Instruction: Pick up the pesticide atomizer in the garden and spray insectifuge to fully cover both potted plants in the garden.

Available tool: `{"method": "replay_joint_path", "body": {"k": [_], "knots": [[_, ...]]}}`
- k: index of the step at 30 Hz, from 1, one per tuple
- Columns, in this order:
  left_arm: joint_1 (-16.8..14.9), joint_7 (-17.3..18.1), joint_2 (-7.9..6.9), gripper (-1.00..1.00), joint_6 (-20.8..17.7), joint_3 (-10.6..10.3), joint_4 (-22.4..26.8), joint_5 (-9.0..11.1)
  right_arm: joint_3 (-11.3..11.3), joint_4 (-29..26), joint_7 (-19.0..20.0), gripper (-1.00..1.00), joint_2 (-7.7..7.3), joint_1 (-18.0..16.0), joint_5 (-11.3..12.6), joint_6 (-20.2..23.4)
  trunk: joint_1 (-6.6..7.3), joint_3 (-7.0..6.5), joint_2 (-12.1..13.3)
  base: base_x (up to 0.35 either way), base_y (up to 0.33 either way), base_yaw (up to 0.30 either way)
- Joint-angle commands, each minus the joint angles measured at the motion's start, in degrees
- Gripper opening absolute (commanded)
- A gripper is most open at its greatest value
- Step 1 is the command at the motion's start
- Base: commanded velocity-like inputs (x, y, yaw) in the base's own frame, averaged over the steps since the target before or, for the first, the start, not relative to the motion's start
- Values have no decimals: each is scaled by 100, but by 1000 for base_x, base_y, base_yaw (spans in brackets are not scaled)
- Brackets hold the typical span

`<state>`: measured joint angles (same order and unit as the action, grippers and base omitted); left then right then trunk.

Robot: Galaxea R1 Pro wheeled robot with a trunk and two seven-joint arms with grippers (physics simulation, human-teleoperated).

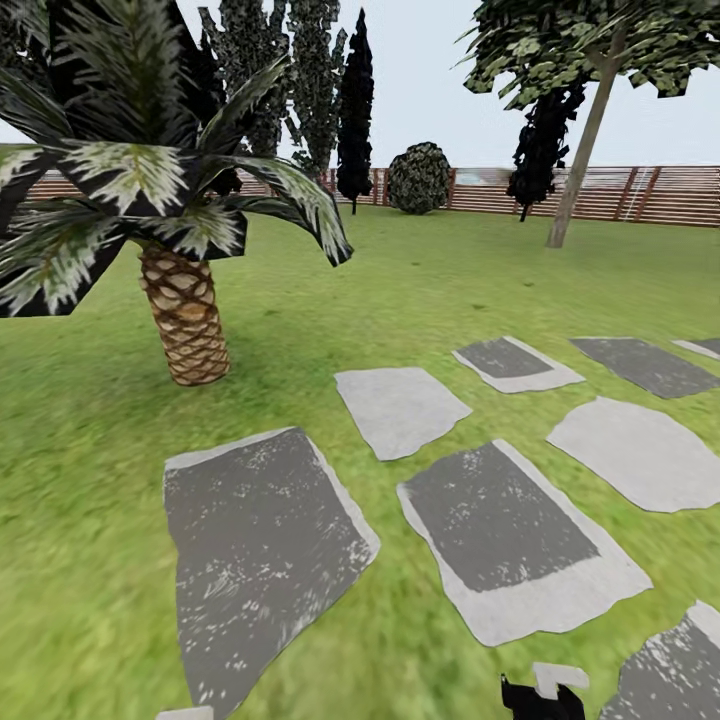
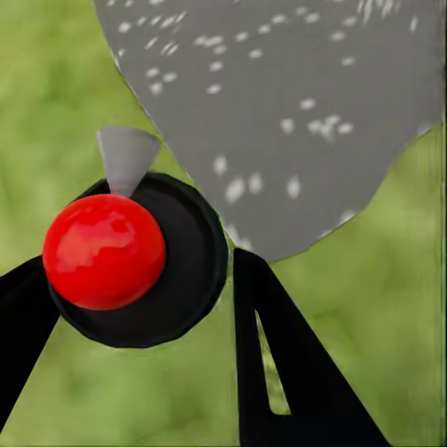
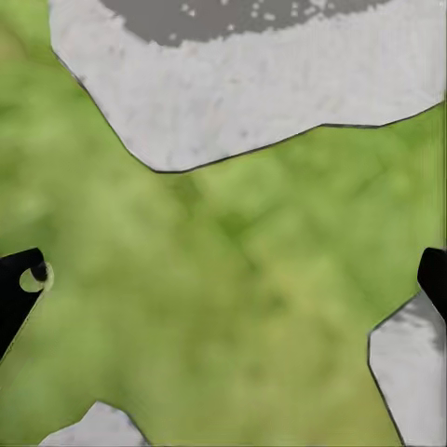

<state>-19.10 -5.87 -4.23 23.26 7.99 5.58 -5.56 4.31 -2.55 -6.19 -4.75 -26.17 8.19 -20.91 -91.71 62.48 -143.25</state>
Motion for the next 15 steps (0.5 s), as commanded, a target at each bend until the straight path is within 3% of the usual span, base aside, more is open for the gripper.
{"method": "replay_joint_path", "body": {"k": [1, 15], "knots": [[-3, -19, 1, -100, 21, 36, -9, -59, 46, -1, -7, 100, 0, -2, 57, -20, -2, 5, -2, 295, -144, 0], [-2, -37, 1, -100, 21, 36, -5, -59, 34, 49, -3, 100, -2, -2, 76, -11, -2, 5, -2, 295, -144, 0]]}}
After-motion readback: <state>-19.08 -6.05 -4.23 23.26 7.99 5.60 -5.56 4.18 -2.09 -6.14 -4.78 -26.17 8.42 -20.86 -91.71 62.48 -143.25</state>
